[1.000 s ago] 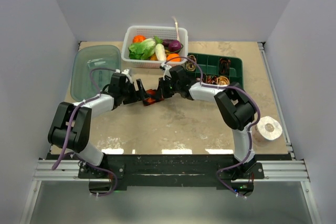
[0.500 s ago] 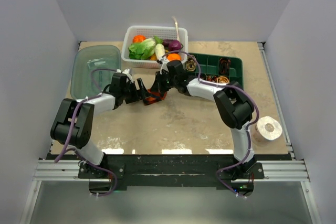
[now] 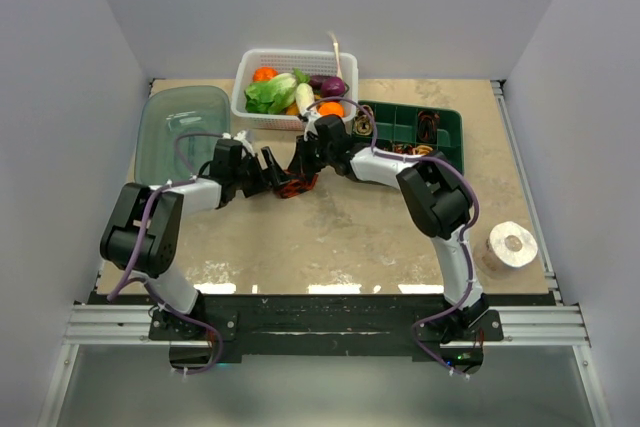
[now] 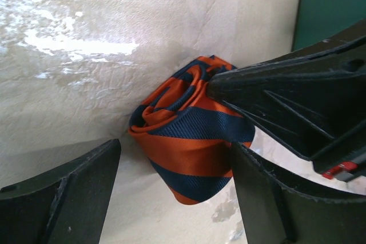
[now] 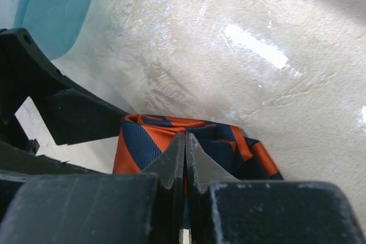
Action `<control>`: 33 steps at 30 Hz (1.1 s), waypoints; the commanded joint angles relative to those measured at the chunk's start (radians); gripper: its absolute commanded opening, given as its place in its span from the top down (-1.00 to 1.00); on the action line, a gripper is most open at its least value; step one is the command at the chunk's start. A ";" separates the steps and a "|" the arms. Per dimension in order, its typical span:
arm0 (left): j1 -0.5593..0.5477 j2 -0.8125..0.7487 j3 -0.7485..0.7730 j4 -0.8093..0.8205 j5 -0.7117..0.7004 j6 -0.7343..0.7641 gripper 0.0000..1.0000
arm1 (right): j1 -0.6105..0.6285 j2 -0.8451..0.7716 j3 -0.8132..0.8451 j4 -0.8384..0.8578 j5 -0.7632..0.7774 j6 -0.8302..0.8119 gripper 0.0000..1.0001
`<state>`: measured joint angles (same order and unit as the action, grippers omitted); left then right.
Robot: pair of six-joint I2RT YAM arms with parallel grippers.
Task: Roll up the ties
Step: Pick up the tie at the center of the board.
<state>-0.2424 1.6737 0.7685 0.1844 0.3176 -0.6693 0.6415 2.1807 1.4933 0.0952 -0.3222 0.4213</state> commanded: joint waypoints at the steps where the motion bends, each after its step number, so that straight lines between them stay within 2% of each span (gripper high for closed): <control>1: 0.008 0.023 -0.020 0.115 0.067 -0.093 -0.64 | -0.013 0.016 -0.004 -0.034 0.066 -0.029 1.00; 9: 0.008 0.087 -0.089 0.294 0.115 -0.265 -0.55 | -0.017 0.019 -0.024 -0.041 0.080 -0.018 1.00; 14: 0.003 0.078 -0.132 0.368 0.081 -0.343 -0.47 | -0.017 -0.002 -0.047 -0.049 0.103 -0.012 1.00; 19: -0.012 0.075 -0.147 0.386 0.060 -0.395 -0.47 | -0.019 -0.016 -0.079 -0.046 0.126 0.002 1.00; 25: -0.021 0.048 -0.120 0.212 0.000 -0.360 -0.54 | -0.020 -0.029 -0.105 -0.043 0.137 0.013 1.00; 27: -0.021 0.037 -0.126 0.199 -0.002 -0.358 -0.57 | -0.019 -0.035 -0.111 -0.042 0.138 0.017 1.00; 33: -0.024 0.083 -0.166 0.314 0.054 -0.429 -0.57 | -0.020 -0.055 -0.149 -0.026 0.138 0.031 1.00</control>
<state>-0.2611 1.7214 0.6388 0.4973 0.3607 -1.0565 0.6270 2.1460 1.3903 0.1467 -0.2207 0.4526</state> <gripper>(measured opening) 0.786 0.006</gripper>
